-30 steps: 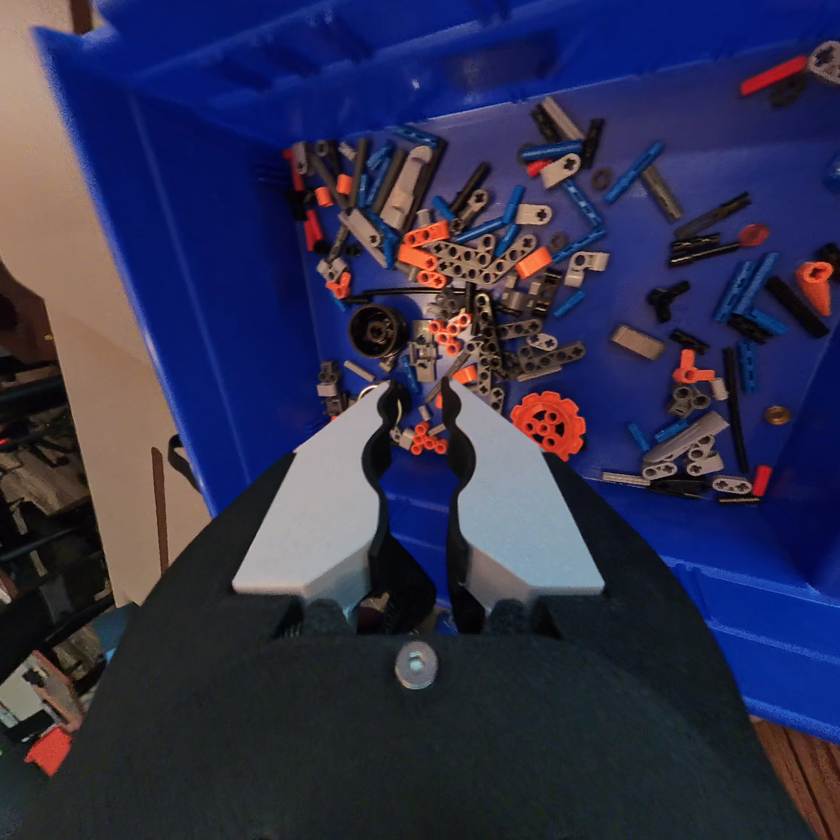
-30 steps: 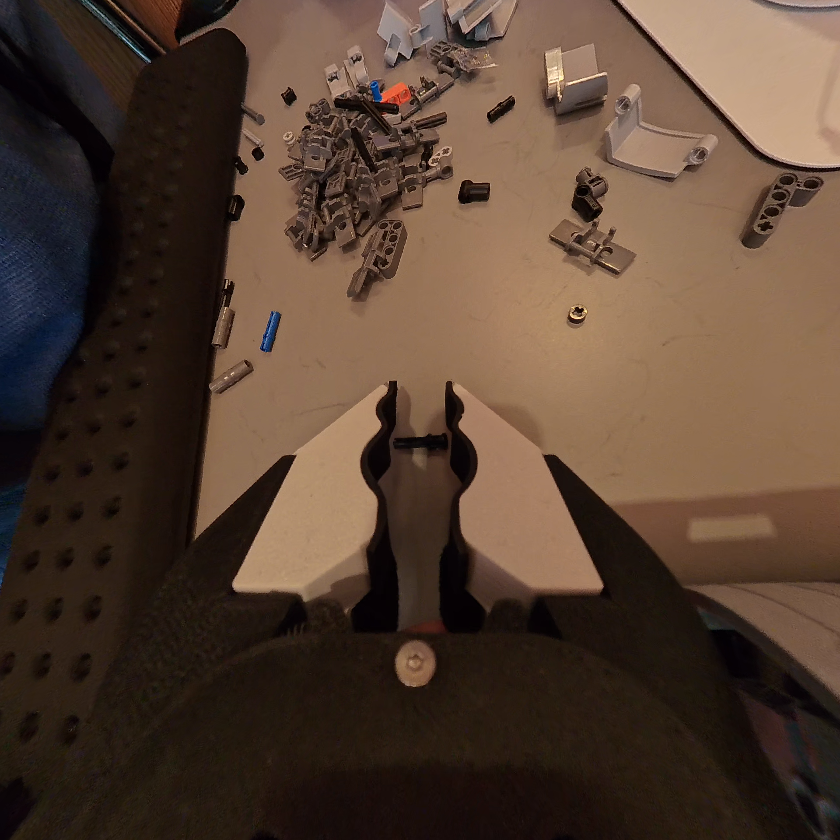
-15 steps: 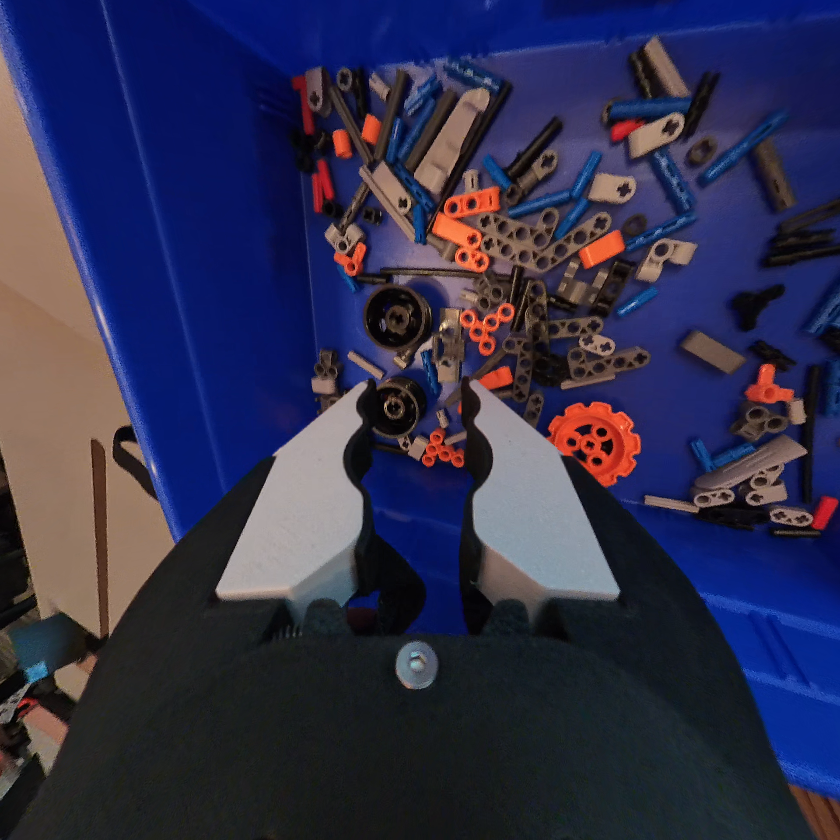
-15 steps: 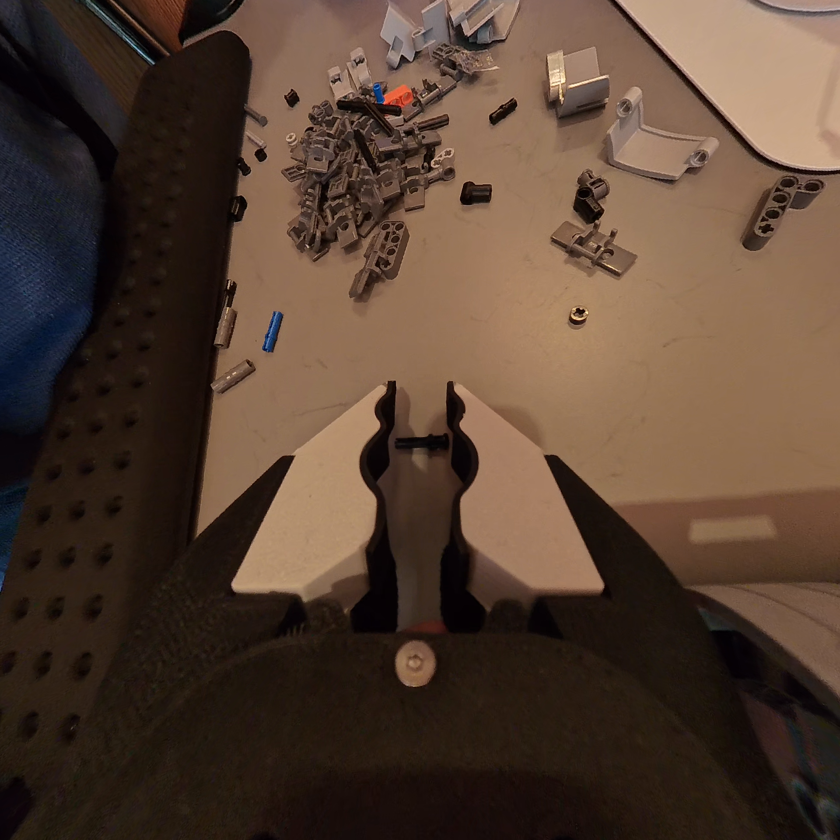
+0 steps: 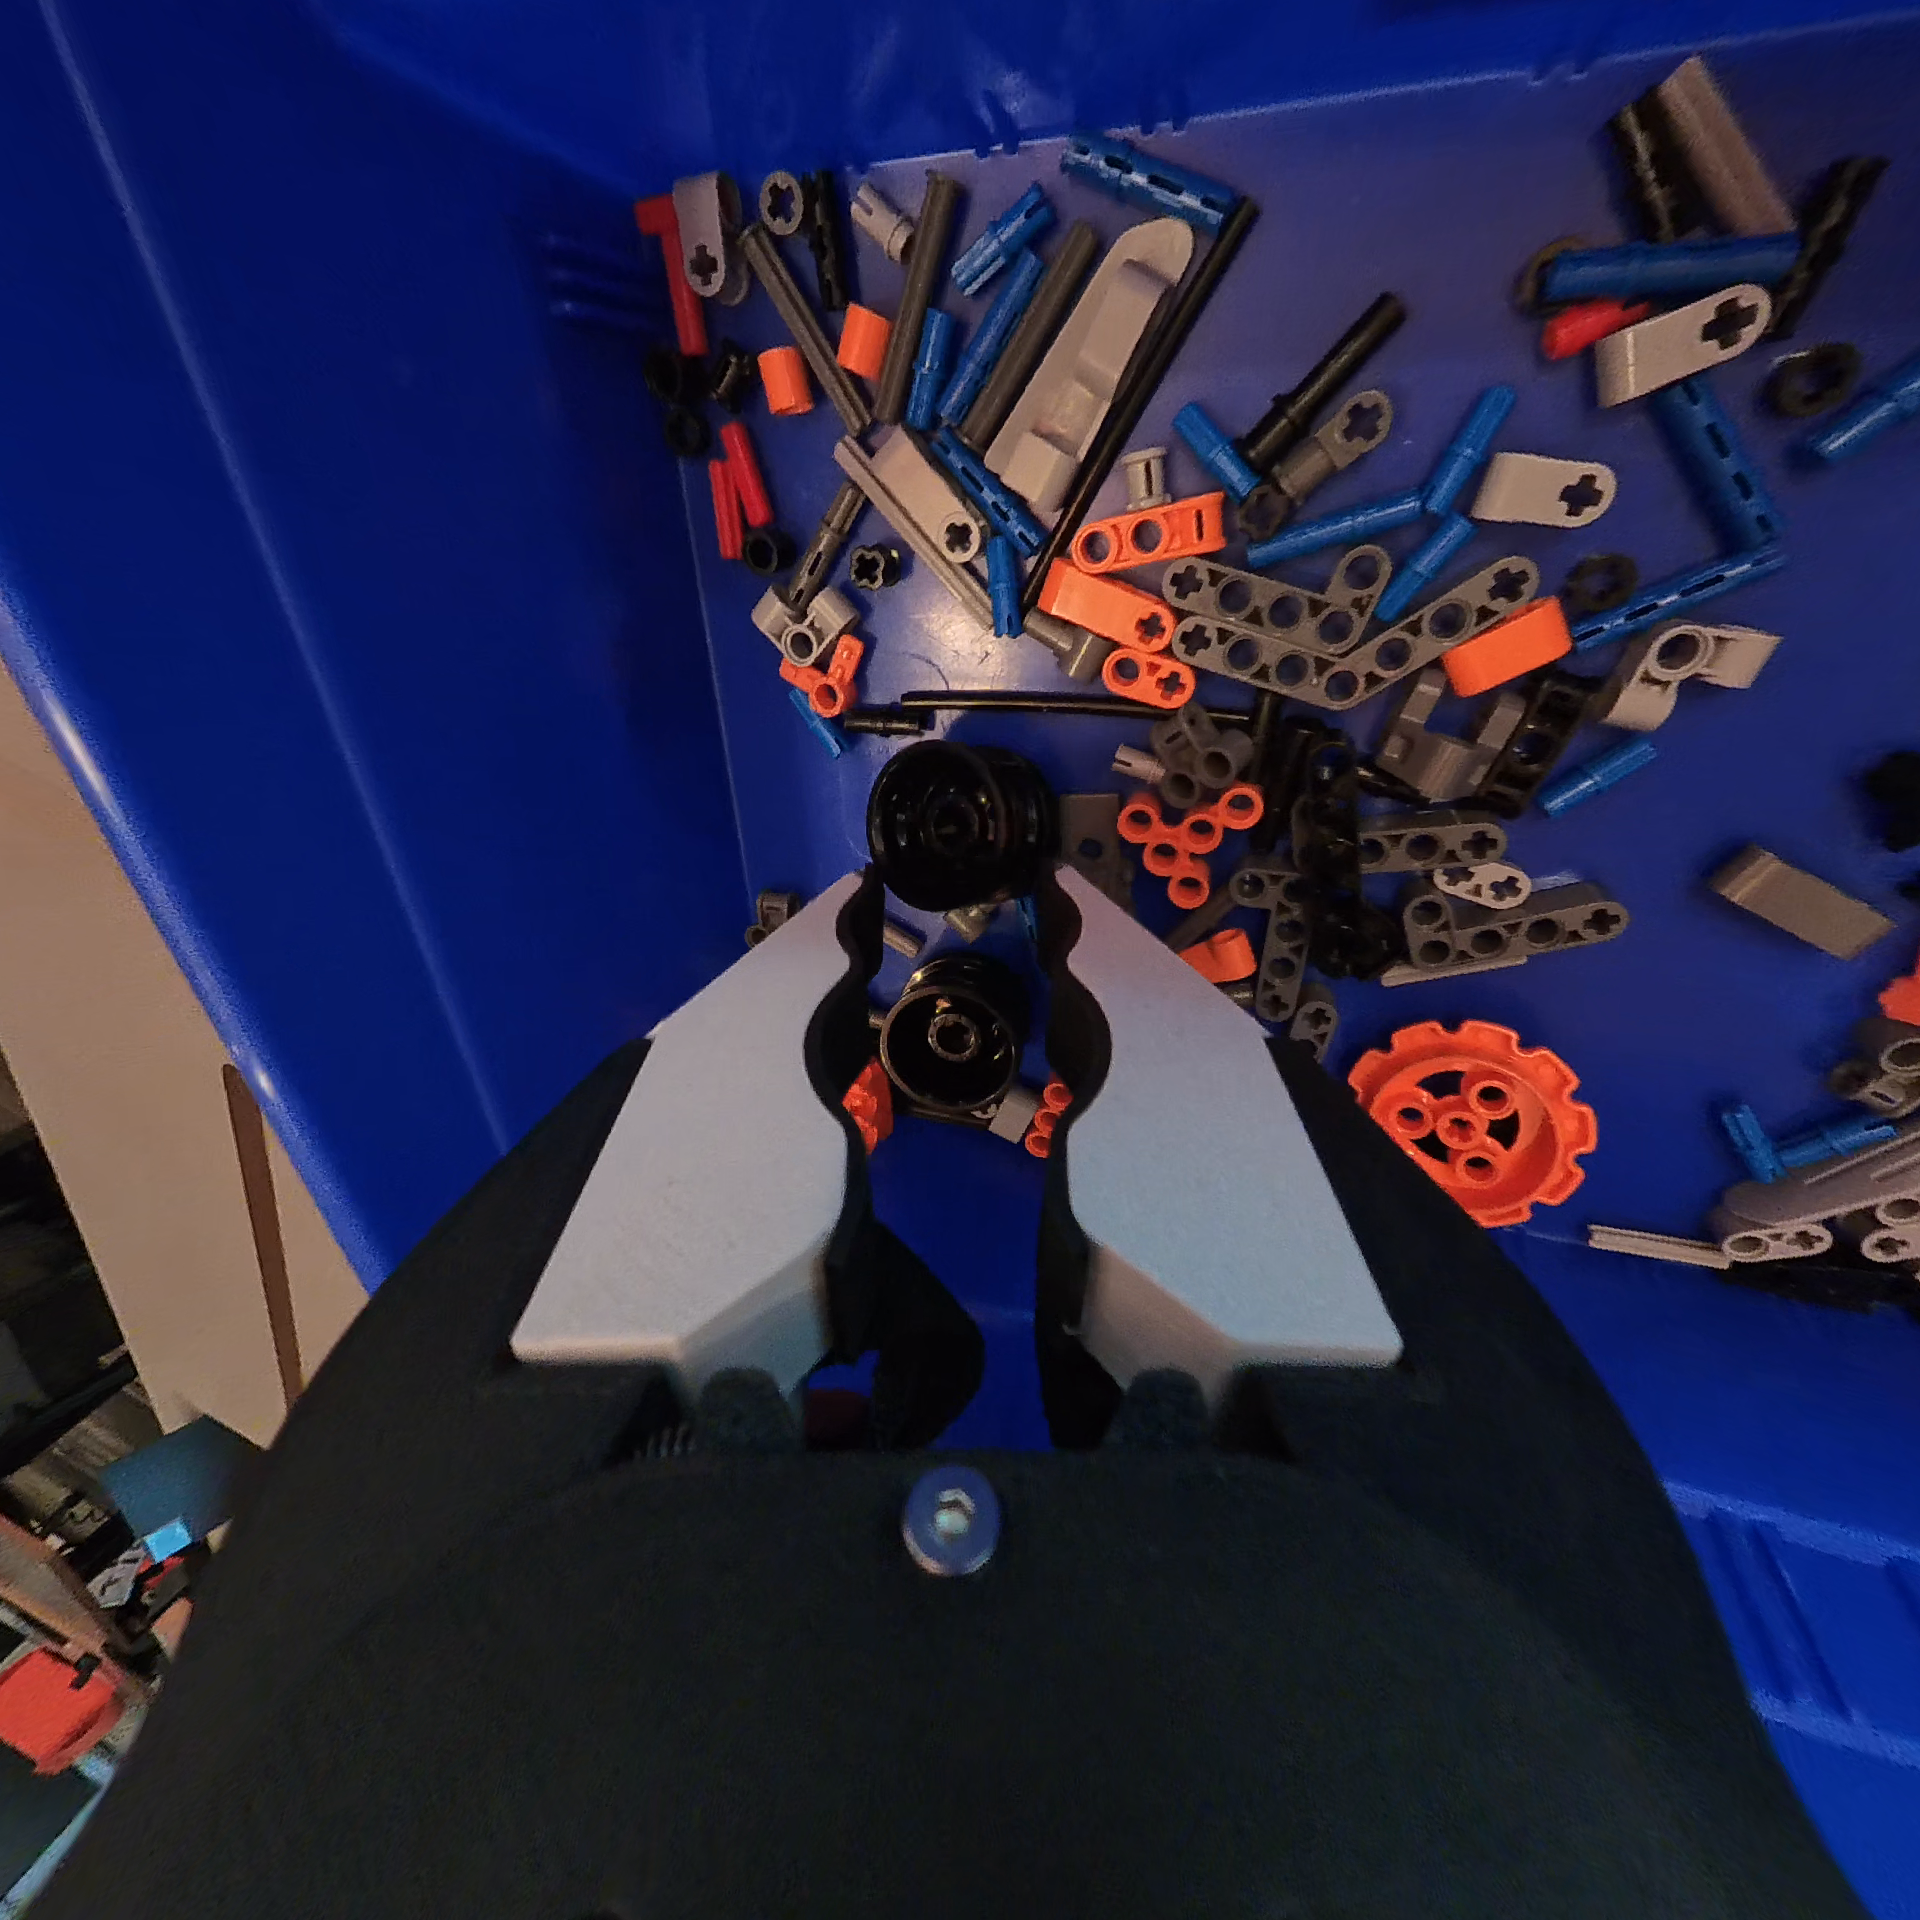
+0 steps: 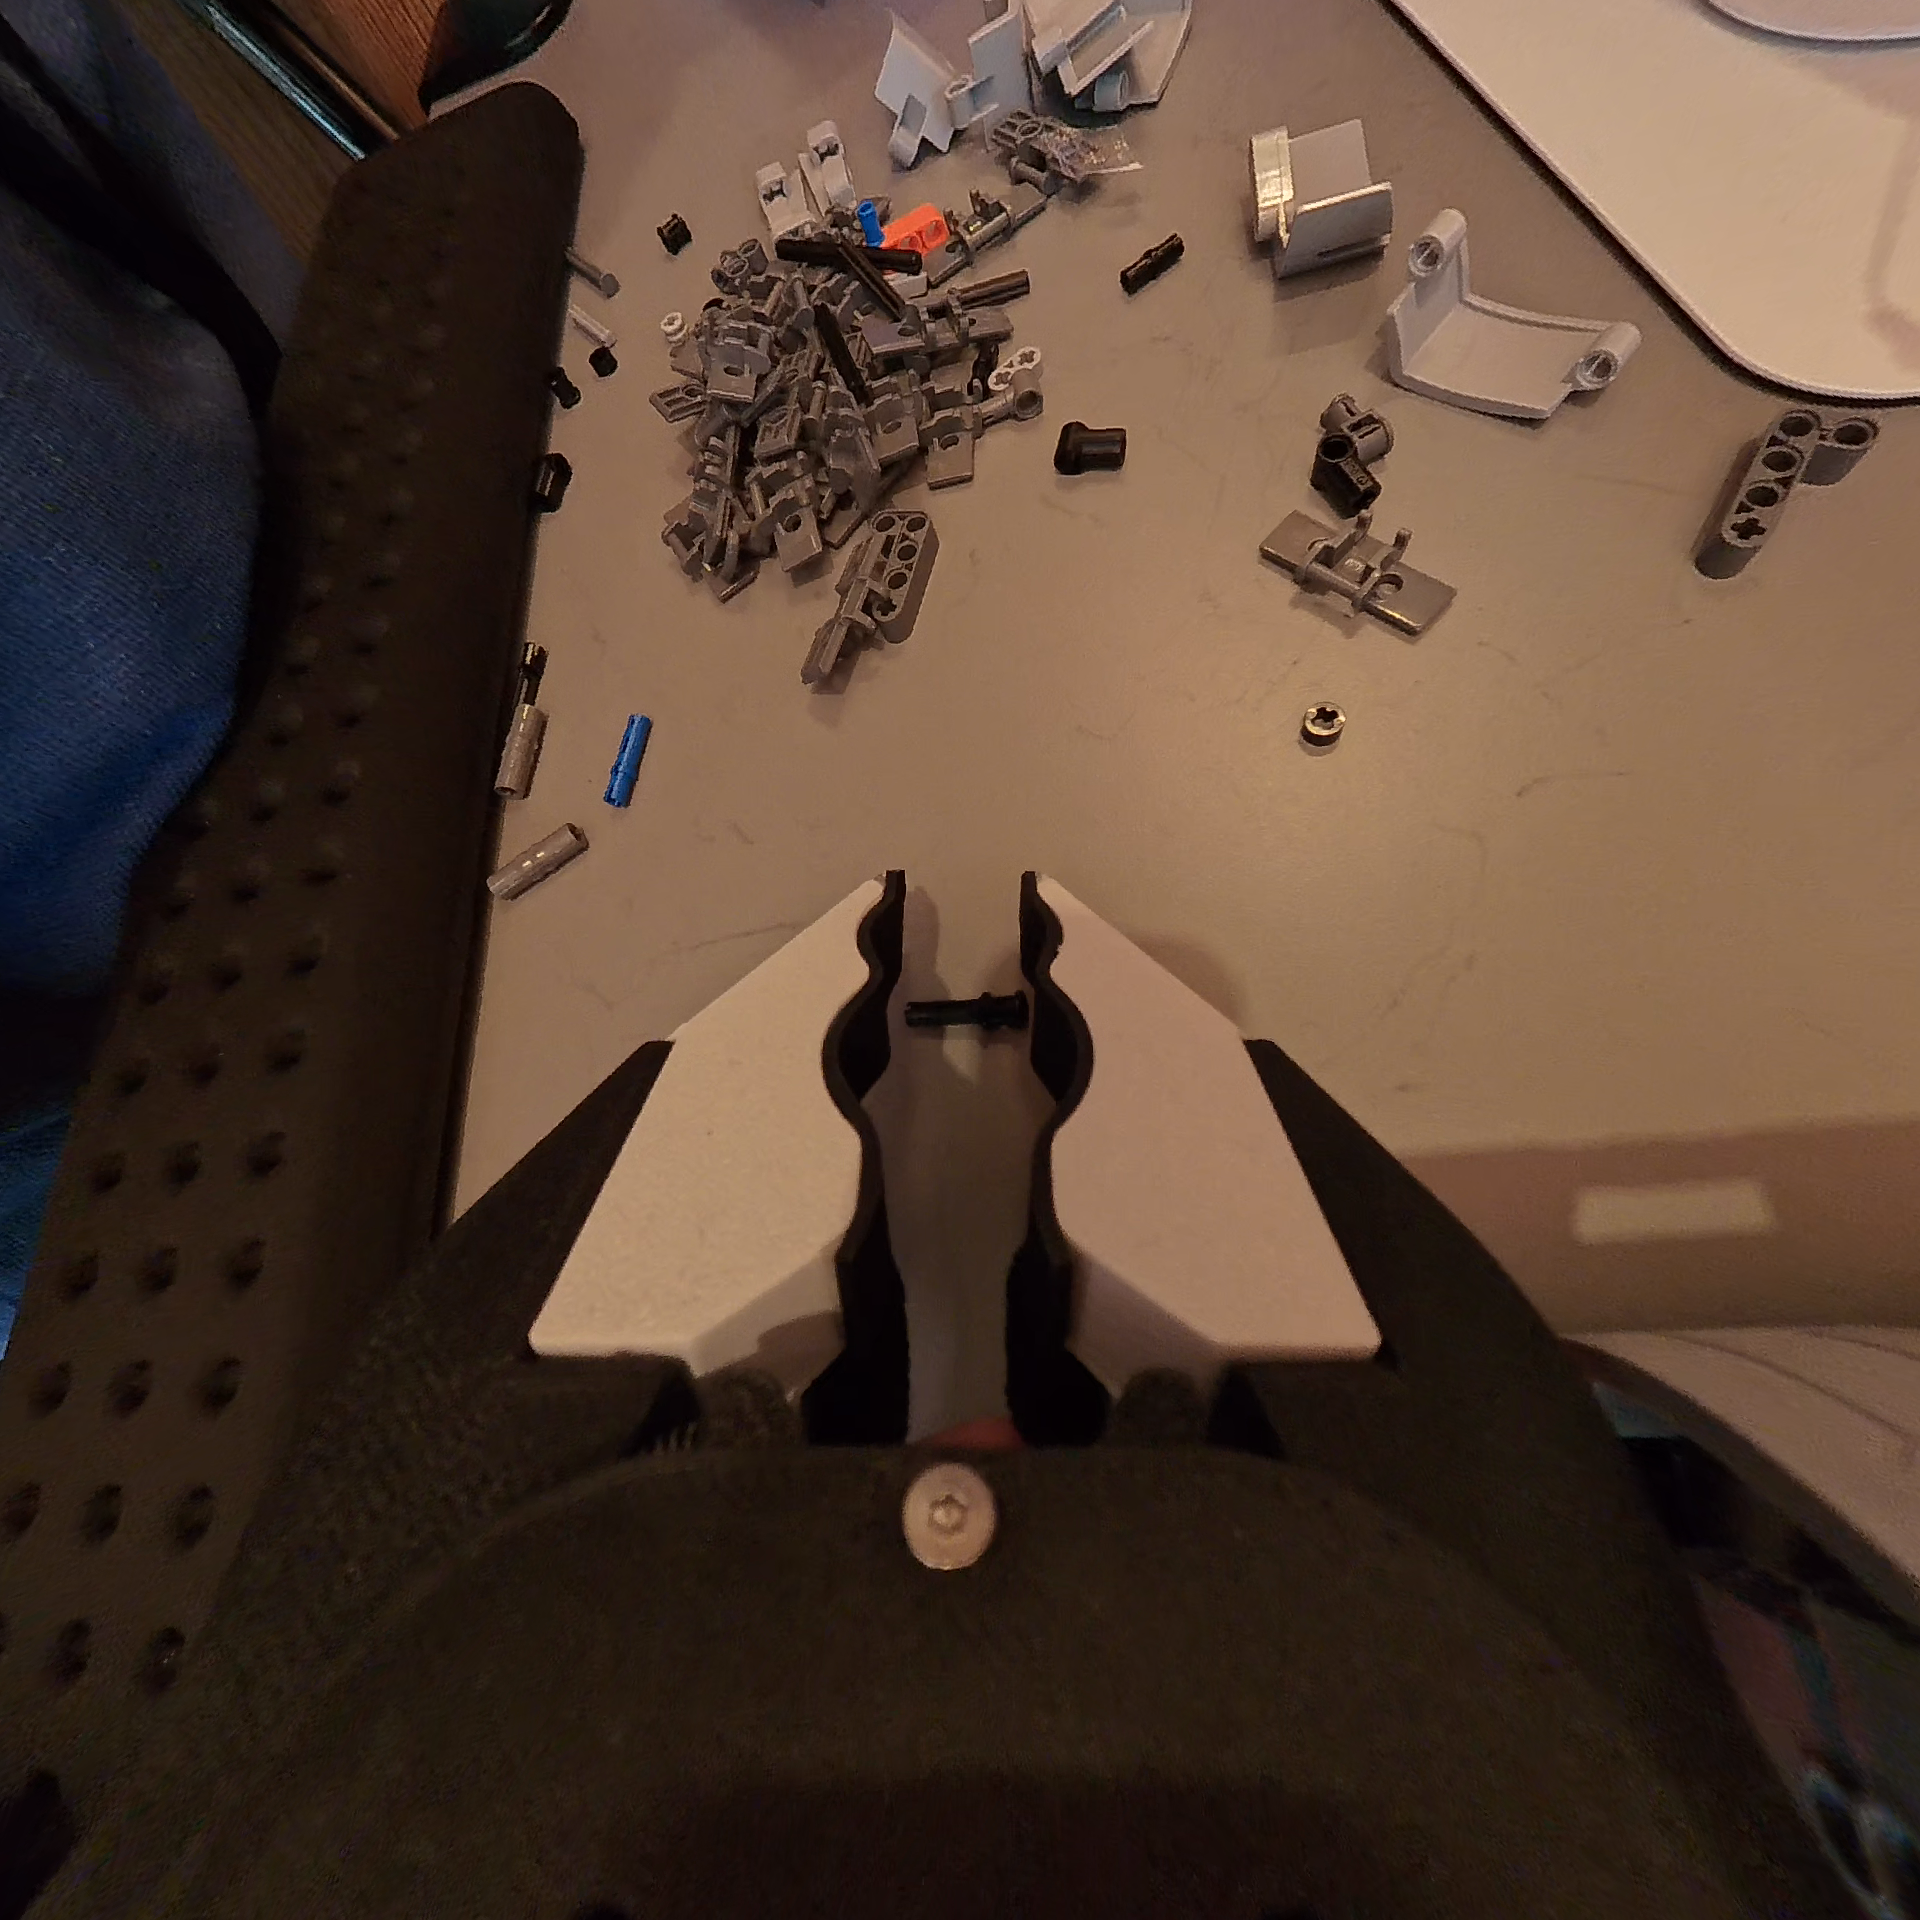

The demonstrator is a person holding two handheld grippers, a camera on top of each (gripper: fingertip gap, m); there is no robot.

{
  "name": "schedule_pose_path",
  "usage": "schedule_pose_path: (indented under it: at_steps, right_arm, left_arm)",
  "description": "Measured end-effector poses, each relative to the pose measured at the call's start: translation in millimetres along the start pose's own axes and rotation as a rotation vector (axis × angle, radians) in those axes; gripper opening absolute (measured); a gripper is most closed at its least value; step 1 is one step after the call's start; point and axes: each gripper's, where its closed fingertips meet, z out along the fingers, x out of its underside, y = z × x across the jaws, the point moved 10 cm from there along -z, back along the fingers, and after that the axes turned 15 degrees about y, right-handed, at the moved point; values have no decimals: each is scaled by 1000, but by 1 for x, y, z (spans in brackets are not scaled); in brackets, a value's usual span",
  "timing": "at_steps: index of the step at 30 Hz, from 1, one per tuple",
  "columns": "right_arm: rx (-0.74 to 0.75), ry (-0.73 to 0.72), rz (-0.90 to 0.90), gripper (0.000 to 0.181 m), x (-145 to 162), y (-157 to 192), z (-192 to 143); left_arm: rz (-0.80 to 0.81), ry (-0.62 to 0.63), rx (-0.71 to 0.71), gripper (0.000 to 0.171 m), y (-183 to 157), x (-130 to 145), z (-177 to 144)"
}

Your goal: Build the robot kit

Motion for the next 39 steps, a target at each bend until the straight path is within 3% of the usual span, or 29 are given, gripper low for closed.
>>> schedule_pose_path:
  at_steps: [5,10,13,19,23,28,34,39]
  right_arm:
    - [1,0,0,20,0,0,0]
    - [0,1,1,20,0,0,0]
    - [1,3,0,20,0,0,0]
    - [3,4,-5,20,0,1,0]
    - [0,2,-3,20,0,0,0]
    - [0,4,-4,20,0,0,0]
    - [-2,2,-4,20,0,0,0]
    - [-3,2,-2,20,0,0,0]
  left_arm:
    - [24,-50,46,29,-15,7,-19]
    - [152,-137,179,29,-59,9,-49]
    - [225,-133,237,29,-82,4,-49]
    - [225,-122,259,31,-90,-1,-36]
    - [180,-179,253,39,-77,3,-43]
    - [38,-217,127,33,-39,8,-42]
    - [-155,-163,-17,26,1,21,-25]
    - [-271,-142,-49,22,19,32,-28]
